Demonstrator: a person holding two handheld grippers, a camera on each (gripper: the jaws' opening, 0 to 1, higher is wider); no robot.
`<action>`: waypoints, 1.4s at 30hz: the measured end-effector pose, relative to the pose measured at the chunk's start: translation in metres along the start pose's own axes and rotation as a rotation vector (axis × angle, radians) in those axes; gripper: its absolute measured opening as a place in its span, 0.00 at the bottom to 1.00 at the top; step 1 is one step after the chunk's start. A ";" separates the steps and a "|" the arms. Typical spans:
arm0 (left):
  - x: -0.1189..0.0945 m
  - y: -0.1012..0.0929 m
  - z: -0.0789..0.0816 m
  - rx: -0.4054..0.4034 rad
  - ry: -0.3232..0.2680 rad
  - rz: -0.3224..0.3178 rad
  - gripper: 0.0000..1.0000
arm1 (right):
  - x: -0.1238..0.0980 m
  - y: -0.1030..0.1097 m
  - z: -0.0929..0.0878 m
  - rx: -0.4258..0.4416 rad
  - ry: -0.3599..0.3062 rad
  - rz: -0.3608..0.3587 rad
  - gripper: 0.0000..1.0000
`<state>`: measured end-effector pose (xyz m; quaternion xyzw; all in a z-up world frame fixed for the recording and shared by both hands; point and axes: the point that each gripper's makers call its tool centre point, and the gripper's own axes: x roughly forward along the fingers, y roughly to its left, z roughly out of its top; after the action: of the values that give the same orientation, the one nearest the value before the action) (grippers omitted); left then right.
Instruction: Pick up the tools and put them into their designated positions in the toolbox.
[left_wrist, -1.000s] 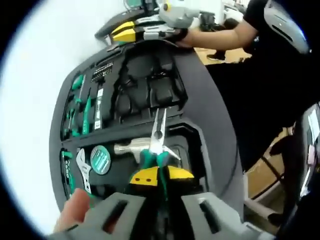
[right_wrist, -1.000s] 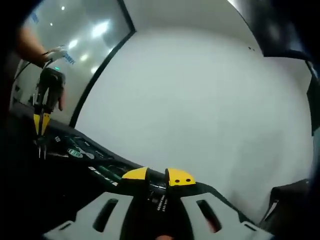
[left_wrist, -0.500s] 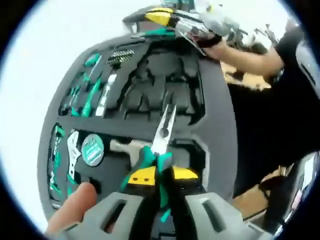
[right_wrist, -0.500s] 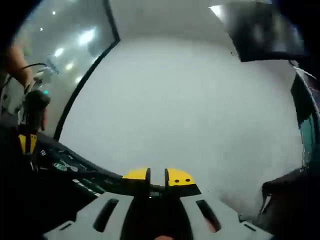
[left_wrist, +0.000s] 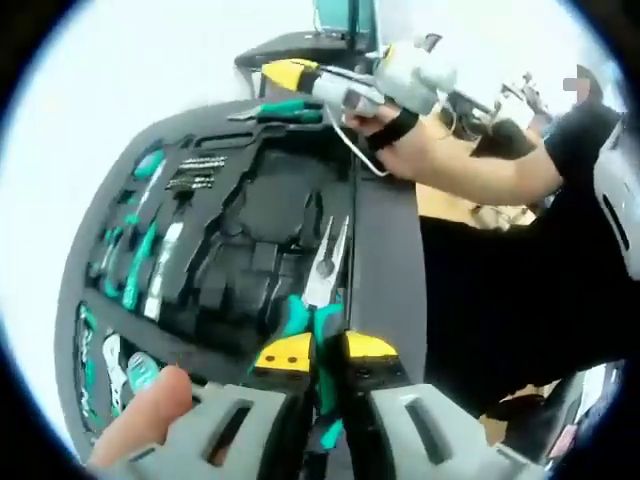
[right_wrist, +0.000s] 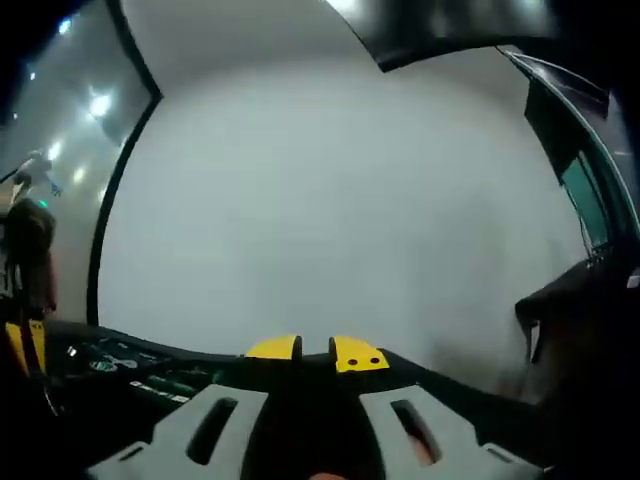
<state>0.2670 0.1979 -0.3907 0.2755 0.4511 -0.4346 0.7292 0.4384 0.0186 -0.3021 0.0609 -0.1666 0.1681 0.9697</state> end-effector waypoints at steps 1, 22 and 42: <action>0.004 0.003 0.001 0.000 0.018 -0.003 0.04 | 0.000 0.002 0.000 -0.010 -0.002 0.006 0.10; 0.032 0.009 0.025 -0.396 0.119 -0.035 0.03 | -0.003 0.013 0.002 0.001 0.004 0.058 0.10; -0.018 0.000 0.041 -0.073 -0.133 0.129 0.05 | -0.008 0.046 -0.001 -0.083 0.017 0.167 0.09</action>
<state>0.2804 0.1725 -0.3563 0.2479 0.3985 -0.3873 0.7935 0.4157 0.0592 -0.3030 0.0049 -0.1698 0.2419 0.9553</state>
